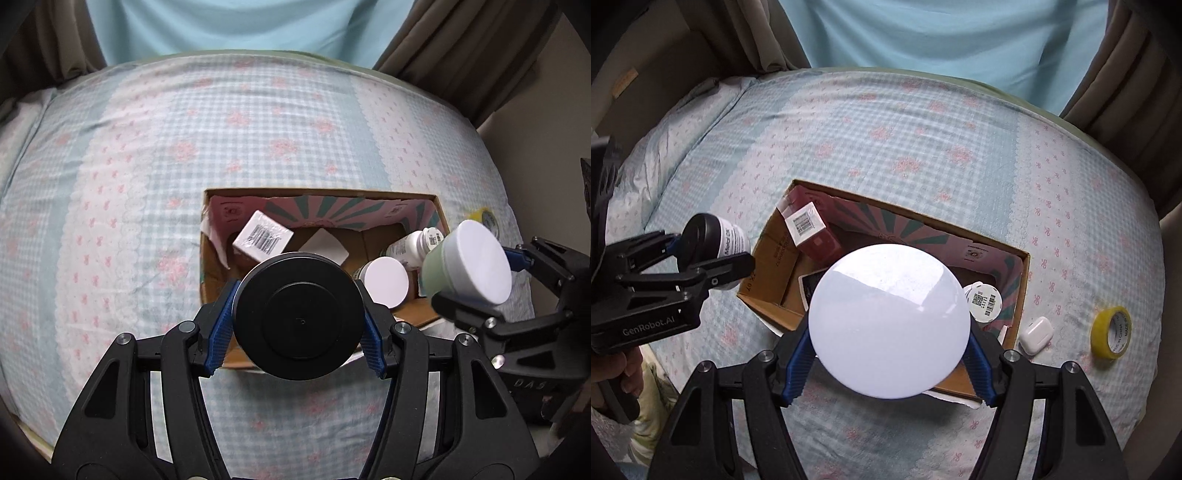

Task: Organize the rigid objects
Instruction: 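Carry the black-lidded jar with the left tool while the right tool carries the white-lidded jar to the box, then open both tools to release the two jars into the box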

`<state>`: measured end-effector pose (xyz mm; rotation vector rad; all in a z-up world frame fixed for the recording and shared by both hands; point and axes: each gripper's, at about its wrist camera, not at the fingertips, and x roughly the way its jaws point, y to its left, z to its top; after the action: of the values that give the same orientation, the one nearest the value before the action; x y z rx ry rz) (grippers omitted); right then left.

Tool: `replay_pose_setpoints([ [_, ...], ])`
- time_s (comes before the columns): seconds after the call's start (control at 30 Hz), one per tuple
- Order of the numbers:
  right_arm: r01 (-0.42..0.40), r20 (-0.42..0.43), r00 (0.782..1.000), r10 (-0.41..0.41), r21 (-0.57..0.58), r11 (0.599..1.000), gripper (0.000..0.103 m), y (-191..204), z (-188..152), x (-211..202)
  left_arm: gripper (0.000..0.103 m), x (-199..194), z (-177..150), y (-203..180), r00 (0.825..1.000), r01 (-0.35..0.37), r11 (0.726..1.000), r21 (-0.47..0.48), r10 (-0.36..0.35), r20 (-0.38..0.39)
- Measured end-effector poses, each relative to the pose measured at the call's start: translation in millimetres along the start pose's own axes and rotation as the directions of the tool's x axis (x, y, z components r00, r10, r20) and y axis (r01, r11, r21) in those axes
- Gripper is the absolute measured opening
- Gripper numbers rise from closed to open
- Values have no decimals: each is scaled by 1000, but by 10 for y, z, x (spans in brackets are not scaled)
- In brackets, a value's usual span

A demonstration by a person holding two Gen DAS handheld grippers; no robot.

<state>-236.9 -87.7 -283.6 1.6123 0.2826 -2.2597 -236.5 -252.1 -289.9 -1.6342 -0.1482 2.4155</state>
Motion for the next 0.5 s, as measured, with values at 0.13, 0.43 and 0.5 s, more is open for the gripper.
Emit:
replay_pose_setpoints([
  [0.13, -8, -26, 1000, 7, -11, 1000, 66, 23, -117, 182, 55, 228, 203, -192, 999, 38, 997, 68, -37, -23],
  [0.43, -92, 0, 996, 93, 142, 986, 66, -50, -274, 477, 55, 808, 528, -496, 991, 80, 970, 228, -53, -124],
  [0.5, -117, 13, 993, 116, 165, 979, 66, -56, -261, 535, 55, 902, 535, -501, 989, 78, 966, 246, -44, -141],
])
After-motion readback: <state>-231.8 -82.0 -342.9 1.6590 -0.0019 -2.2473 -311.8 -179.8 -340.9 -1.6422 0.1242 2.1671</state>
